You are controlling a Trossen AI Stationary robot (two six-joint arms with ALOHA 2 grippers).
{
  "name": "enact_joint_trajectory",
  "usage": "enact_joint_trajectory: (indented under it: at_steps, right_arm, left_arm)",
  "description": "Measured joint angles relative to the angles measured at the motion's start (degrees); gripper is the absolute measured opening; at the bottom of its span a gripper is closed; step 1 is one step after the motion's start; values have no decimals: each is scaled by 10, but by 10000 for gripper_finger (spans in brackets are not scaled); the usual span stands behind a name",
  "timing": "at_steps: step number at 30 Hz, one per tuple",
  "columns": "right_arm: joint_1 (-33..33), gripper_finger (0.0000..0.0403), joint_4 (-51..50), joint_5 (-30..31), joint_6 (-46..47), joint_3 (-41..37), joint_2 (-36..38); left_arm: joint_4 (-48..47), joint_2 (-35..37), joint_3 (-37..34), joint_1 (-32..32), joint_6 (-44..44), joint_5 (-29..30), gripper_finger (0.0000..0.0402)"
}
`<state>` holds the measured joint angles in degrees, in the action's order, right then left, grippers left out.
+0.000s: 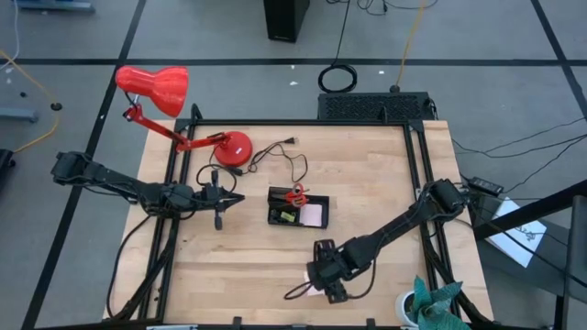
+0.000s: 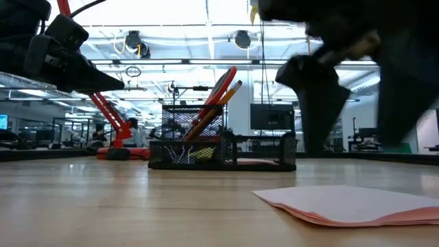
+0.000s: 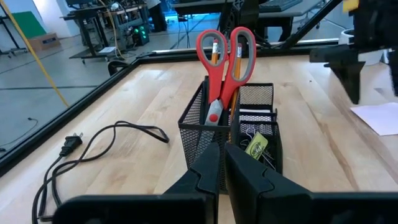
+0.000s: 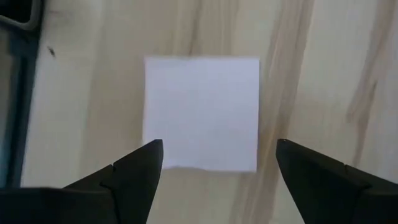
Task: Pick and place office supplies into organizer
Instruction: Put the pink sticky notes into the desk organizer
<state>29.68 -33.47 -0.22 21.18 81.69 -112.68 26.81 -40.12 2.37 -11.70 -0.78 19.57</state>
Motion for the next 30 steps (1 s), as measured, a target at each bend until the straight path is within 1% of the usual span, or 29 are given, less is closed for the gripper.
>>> enact_joint_trajectory:
  at_steps: [4, 10, 14, 18, 23, 25, 26, 30]
  right_arm:
    - [0, 321, 14, 3, 5, 3, 3]
    - [2, 356, 23, -17, 7, 2, -15]
    - [5, 378, 55, -12, -4, -20, -17]
    - [1, 396, 66, -20, 10, -23, -15]
    - [1, 396, 99, -35, 8, -23, -15]
    - [0, 396, 118, -68, 2, -23, -14]
    - [-1, 398, 125, -75, 4, -23, -13]
    - [-2, 399, 135, -78, 18, -23, -13]
  left_arm:
    - [0, 0, 0, 0, 0, 0, 31]
    - [0, 0, 0, 0, 5, 0, 31]
    - [0, 0, 0, 0, 8, 0, 31]
    - [0, 0, 0, 0, 9, 0, 31]
    - [-1, 0, 0, 0, 9, 0, 31]
    - [0, 0, 0, 0, 9, 0, 31]
    - [-1, 0, 0, 0, 9, 0, 31]
    - [-1, 0, 0, 0, 9, 0, 31]
